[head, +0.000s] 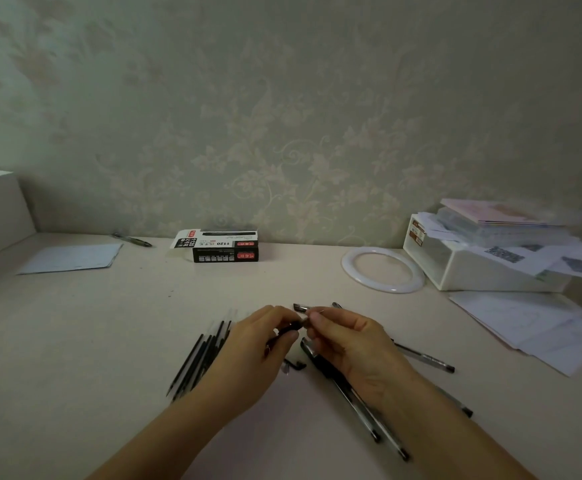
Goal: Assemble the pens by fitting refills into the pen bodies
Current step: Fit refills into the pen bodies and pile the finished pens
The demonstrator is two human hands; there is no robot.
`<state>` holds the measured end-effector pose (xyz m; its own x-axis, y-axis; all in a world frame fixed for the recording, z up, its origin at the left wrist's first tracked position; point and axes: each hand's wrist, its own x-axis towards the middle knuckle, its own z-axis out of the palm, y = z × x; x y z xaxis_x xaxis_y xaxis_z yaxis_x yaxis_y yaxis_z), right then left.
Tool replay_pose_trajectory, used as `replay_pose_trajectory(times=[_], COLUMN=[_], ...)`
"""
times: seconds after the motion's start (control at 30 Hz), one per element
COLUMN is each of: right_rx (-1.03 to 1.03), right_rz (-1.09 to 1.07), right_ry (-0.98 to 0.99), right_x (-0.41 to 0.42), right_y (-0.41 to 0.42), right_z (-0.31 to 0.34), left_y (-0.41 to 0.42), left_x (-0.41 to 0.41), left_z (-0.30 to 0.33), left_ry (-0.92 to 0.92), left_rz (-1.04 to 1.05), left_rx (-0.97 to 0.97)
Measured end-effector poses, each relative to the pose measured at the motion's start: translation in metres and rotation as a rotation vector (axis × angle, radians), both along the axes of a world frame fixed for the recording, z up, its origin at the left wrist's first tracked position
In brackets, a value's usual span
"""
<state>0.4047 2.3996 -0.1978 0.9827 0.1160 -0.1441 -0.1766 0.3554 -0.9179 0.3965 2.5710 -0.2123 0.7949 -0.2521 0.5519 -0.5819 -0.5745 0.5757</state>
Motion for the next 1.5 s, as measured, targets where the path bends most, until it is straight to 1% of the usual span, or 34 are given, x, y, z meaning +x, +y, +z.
replay_pose_trajectory(times=[0.07,0.1,0.2,0.27,0.3,0.37,0.4,0.47,0.5,0.53,0.6,0.7,0.87,1.03,1.1,1.2,1.33,1.4,1.5], right_rx=[-0.033,-0.045,-0.075,-0.190,-0.272,-0.540,-0.716,-1.066,-1.186,-1.260,-1.339,-1.322,-1.311,-1.337,-1.338,-1.314,-1.241,-1.230,-1.226], right_rz=[-0.044,-0.103,-0.365,-0.502,-0.540,-0.565,-0.548,-0.452,-0.401,-0.363,-0.344,-0.409,-0.392,-0.383,-0.411,-0.451,-0.404,-0.371,-0.316], right_ry=[-0.039,-0.069,-0.190,-0.323,-0.393,-0.468,-0.458,-0.378,-0.350,-0.328,-0.310,-0.292,-0.345,-0.380,-0.441,-0.585,-0.740,-0.757,-0.753], right_x=[0.002,0.004,0.014,0.022,0.025,0.033,0.038,0.046,0.051,0.055,0.058,0.058,0.058,0.057,0.052,0.039,0.019,0.012,0.007], right_y=[-0.001,-0.002,-0.016,-0.034,-0.044,-0.061,-0.067,-0.079,-0.084,-0.089,-0.096,-0.098,-0.093,-0.092,-0.087,-0.070,-0.041,-0.030,-0.020], right_z=[0.002,0.004,0.017,0.026,0.029,0.028,0.024,0.011,0.003,-0.005,-0.013,-0.017,-0.024,-0.022,-0.018,-0.007,0.004,0.007,0.010], left_y=[0.002,0.003,0.007,0.009,0.009,0.009,0.009,0.008,0.008,0.009,0.009,0.009,0.012,0.027,0.036,0.049,0.046,0.035,0.022], left_x=[0.002,0.003,0.005,0.006,0.006,0.006,0.007,0.007,0.007,0.007,0.008,0.007,0.008,0.012,0.012,0.008,0.002,0.000,0.000], left_z=[-0.002,-0.003,-0.004,-0.004,-0.004,-0.005,-0.006,-0.007,-0.007,-0.007,-0.006,-0.005,0.000,0.005,0.011,0.021,0.024,0.021,0.013], left_ry=[0.029,0.041,0.043,0.036,0.036,0.039,0.040,0.038,0.036,0.033,0.027,0.018,0.031,0.179,0.204,0.276,0.351,0.340,0.330], left_rz=[0.018,0.032,0.077,0.092,0.091,0.079,0.071,0.060,0.060,0.062,0.070,0.089,0.168,0.344,0.419,0.522,0.520,0.509,0.511], left_rx=[0.018,0.032,0.045,0.056,0.068,0.099,0.109,0.121,0.127,0.137,0.155,0.191,0.214,0.233,0.269,0.368,0.435,0.454,0.430])
